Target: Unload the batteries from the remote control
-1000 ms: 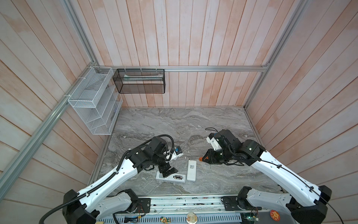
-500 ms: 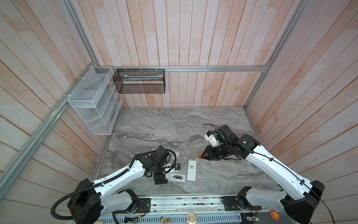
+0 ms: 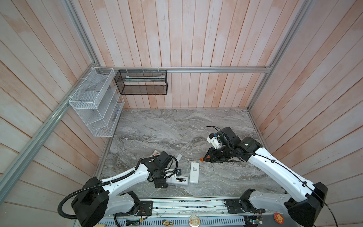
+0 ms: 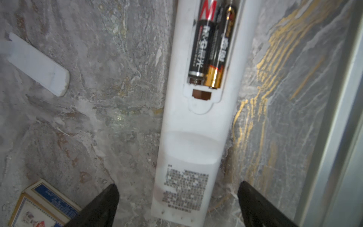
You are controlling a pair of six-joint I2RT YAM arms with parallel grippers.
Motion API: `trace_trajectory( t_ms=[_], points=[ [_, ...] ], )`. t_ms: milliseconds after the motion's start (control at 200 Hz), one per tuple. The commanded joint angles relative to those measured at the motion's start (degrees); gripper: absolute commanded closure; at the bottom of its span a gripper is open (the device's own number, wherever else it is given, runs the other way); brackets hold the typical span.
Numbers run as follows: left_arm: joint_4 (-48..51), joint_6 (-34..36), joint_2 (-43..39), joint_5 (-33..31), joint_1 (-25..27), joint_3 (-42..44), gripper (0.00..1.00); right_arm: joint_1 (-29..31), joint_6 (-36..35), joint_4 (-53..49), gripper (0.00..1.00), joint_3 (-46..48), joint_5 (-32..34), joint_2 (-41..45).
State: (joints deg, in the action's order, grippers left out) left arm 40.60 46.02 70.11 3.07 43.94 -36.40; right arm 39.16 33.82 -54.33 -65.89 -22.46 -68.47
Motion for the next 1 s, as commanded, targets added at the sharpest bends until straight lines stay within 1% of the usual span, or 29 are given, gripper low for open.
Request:
trace_trajectory(
  t_ms=[0,115,175,280,340,455,685,870,995],
  points=[
    [-2.99,1.09,1.49,-1.55,0.19,0.81,0.04,-0.48,-1.04,1.13,1.00,0.40,-1.01,0.55],
    [-3.25,0.90,3.42,-0.40,0.16,0.54,0.05,-0.74,-1.04,1.11,1.00,0.63,-0.94,1.30],
    [-2.86,0.89,4.04,0.28,0.22,0.20,0.07,-0.84,-0.95,1.16,1.00,0.89,-0.76,1.73],
    [-1.94,0.81,4.84,2.77,0.26,-0.08,0.22,-1.09,-0.73,1.33,1.00,1.34,-0.50,2.60],
    [-1.91,0.69,4.96,4.03,0.29,0.25,0.27,-1.20,-0.57,1.42,1.00,1.68,-0.39,3.05],
    [-2.97,0.56,4.82,4.50,0.35,1.40,0.41,-1.67,-0.52,1.69,1.00,2.12,-0.39,3.66],
    [-3.83,-0.32,4.84,4.43,0.46,1.67,0.44,-2.15,-0.51,1.97,1.00,2.30,-0.46,4.35],
    [-4.01,-2.50,6.01,5.99,0.70,-0.71,0.54,-2.19,-0.69,0.51,1.00,1.34,-0.23,4.56],
    [-3.70,-4.16,8.52,6.48,2.44,-3.11,0.60,-2.41,-1.17,-1.13,1.00,0.81,0.30,4.39]
  ],
)
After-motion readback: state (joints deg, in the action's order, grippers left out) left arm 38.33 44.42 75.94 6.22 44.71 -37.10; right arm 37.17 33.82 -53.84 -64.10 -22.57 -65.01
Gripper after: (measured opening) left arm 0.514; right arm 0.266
